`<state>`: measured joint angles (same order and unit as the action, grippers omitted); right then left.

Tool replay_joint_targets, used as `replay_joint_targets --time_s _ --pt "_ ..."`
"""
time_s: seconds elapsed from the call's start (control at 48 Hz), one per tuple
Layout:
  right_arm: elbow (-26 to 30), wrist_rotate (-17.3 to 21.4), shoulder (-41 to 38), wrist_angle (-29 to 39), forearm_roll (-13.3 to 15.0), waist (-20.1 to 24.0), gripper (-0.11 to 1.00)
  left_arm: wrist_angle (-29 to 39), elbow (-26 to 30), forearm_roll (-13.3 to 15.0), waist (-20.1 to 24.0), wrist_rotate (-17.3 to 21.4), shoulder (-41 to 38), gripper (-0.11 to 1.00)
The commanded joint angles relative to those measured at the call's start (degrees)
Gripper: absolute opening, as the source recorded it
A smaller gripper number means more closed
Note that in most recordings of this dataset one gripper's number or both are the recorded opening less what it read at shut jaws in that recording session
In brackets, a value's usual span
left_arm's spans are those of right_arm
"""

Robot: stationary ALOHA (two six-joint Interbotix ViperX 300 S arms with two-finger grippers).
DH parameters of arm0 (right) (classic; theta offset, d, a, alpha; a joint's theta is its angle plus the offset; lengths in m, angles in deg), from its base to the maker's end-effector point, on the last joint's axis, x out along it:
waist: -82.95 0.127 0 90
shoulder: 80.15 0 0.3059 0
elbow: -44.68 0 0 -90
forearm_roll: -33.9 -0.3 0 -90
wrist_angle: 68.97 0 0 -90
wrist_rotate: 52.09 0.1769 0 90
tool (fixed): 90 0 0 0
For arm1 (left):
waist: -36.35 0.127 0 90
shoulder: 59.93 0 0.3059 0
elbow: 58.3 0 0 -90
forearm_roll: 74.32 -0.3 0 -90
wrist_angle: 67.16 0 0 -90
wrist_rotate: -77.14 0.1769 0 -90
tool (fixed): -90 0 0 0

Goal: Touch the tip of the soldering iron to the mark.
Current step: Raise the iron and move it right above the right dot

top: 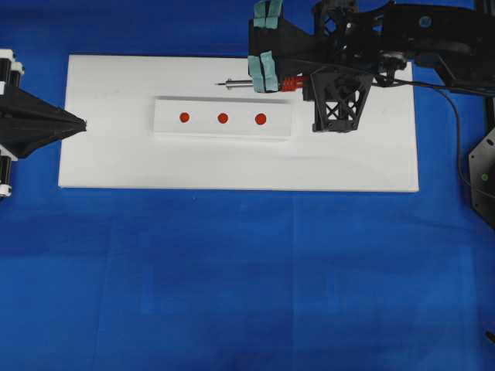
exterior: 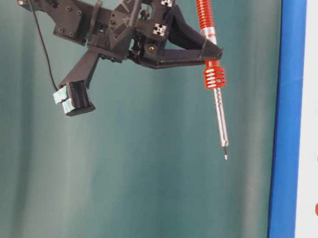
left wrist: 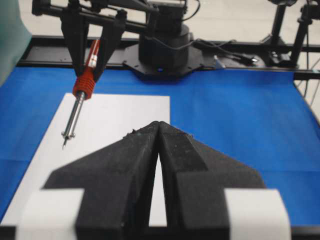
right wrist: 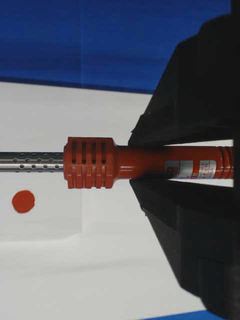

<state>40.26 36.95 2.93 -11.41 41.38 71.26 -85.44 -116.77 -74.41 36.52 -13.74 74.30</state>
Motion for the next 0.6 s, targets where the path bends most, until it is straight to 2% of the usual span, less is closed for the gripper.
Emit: replay_joint_targets --time_s 0.0,0.229,0.584 --pt "1.5 -0.1 1.5 0.1 0.4 -0.1 0.06 -0.6 0.7 0.0 0.1 0.0 -0.2 0.02" --pt "0.4 0.1 2.2 0.2 0.4 -0.1 0.06 -0.5 0.7 0.0 0.1 0.0 -0.2 0.02" --pt "-7.3 1.0 8.6 0.3 0.2 -0.1 0.06 -0.4 0.7 0.0 0.1 0.0 -0.1 0.02"
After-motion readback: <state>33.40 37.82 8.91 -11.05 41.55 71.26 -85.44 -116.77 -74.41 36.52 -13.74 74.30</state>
